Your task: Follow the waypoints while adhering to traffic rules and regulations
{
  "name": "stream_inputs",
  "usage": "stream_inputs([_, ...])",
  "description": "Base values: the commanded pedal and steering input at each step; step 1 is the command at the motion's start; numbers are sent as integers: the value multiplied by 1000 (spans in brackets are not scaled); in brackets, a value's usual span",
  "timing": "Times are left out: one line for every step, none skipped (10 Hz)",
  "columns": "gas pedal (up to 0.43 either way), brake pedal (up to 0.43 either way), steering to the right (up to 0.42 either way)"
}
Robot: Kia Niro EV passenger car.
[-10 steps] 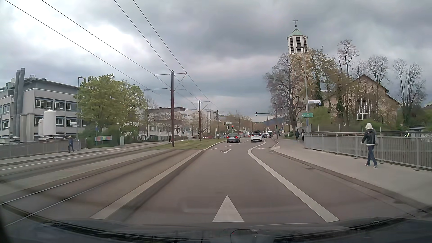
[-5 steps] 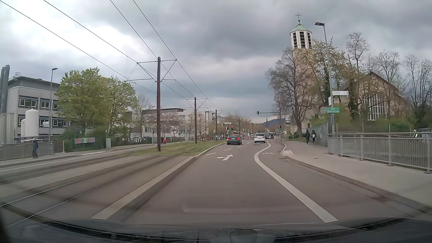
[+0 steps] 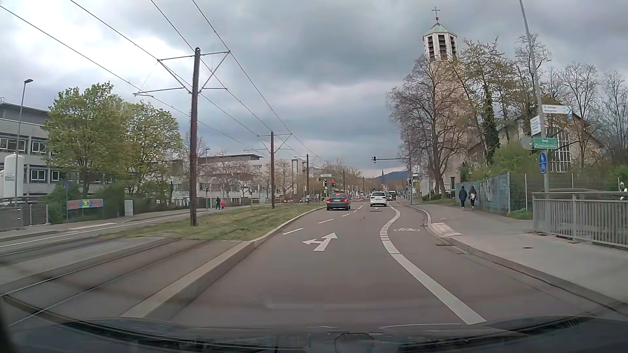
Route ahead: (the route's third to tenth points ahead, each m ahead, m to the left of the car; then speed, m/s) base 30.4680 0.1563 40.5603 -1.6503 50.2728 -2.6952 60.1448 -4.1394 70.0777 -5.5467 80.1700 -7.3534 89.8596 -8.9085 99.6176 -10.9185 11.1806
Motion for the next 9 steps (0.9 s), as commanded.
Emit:
stream_inputs([98,0,32])
stream_inputs([98,0,35])
stream_inputs([98,0,38])
stream_inputs([98,0,41])
stream_inputs([98,0,43])
stream_inputs([98,0,45])
stream_inputs([98,0,45])
stream_inputs([98,0,45])
stream_inputs([98,0,45])
